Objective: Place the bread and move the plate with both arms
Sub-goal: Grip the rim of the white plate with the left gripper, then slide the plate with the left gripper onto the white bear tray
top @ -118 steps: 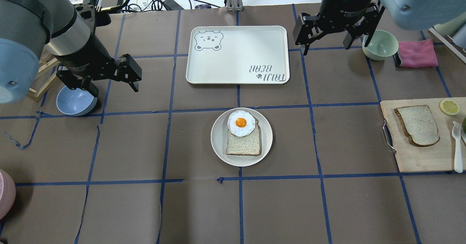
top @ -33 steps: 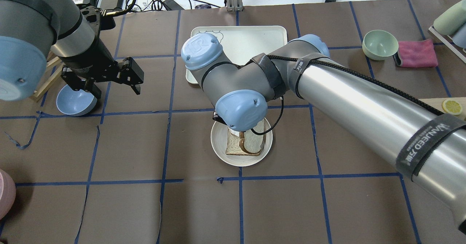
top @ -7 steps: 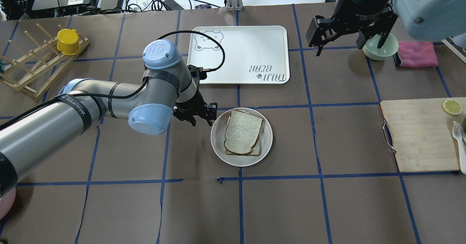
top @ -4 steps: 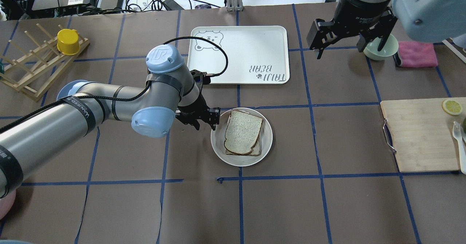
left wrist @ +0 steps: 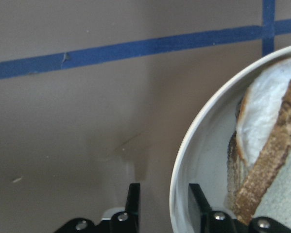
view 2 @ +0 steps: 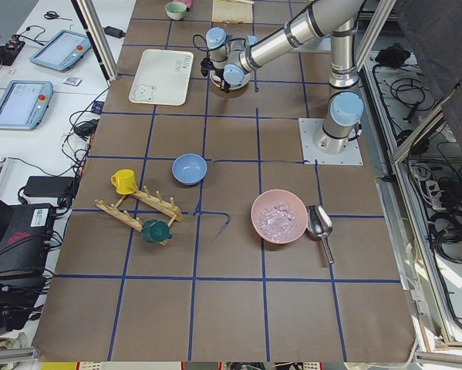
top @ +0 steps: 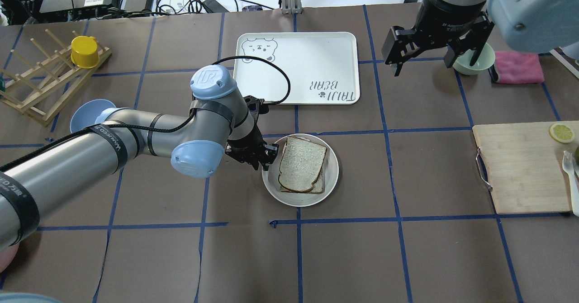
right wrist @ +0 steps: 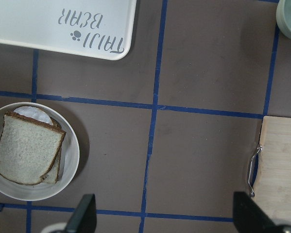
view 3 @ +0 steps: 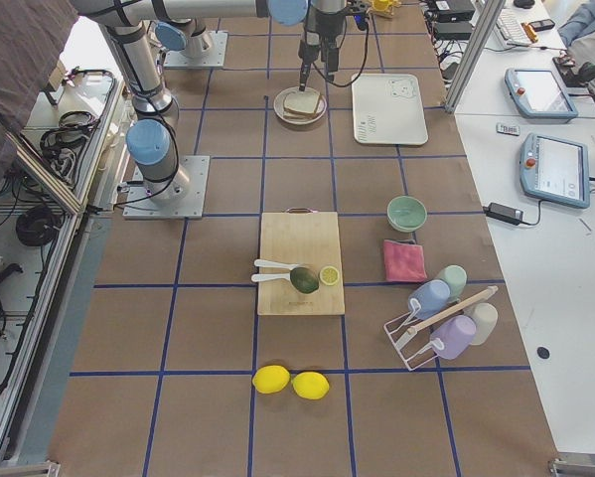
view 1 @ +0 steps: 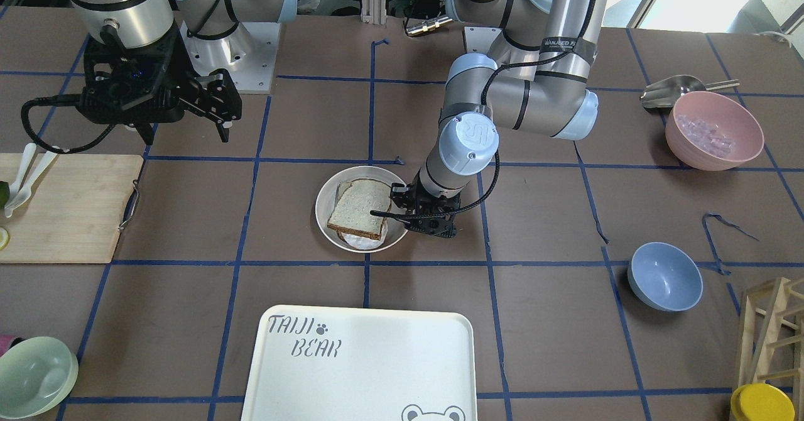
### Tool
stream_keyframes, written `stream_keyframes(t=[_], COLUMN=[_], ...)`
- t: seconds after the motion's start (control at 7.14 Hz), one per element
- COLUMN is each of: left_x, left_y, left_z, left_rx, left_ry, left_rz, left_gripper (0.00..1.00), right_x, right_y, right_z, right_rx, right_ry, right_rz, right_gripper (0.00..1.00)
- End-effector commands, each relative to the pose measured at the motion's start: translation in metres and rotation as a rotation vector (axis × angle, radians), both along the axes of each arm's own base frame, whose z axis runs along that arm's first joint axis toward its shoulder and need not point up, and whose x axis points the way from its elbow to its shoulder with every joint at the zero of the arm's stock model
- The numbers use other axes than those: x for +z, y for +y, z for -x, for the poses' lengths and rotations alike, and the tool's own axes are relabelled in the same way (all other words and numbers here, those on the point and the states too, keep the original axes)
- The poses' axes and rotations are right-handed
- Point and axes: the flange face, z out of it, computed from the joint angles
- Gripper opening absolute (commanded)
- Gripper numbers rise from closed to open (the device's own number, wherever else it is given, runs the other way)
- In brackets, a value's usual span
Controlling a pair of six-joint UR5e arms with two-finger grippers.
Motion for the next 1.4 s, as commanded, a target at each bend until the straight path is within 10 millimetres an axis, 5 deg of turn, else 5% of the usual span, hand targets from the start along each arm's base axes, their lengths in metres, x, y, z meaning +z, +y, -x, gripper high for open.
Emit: stream_keyframes(t=[0.0, 0.56, 0.84, 1.12, 1.26], left_x=[0.004, 0.057, 0.090, 0.092, 0.101], left_y=[-0.003, -0.032, -0.056, -0.087, -0.110], left_z=[-0.001, -0.002, -0.022, -0.056, -0.057], left_rx=[0.005, 0.064, 0.125, 0.179, 0.176], left_ry=[0.005, 0.075, 0.140, 0.145, 0.145], left_rz=[0.013, 0.036, 0.016, 0.041, 0.070], left_gripper=[0.00, 0.00, 0.00, 0.00, 0.00], right_x=[-0.001, -0.002, -0.002, -0.003, -0.003], right_y=[0.000, 0.000, 0.000, 0.000, 0.000], right_z=[-0.001, -0.001, -0.001, -0.001, -0.001], right_rx=[0.001, -0.001, -0.001, -0.002, -0.002], right_ry=[-0.003, -0.003, -0.003, -0.004, -0.004], right_rz=[-0.003, -0.007, -0.007, -0.009, -0.009], right_gripper=[1.00, 1.00, 1.00, 1.00, 1.00])
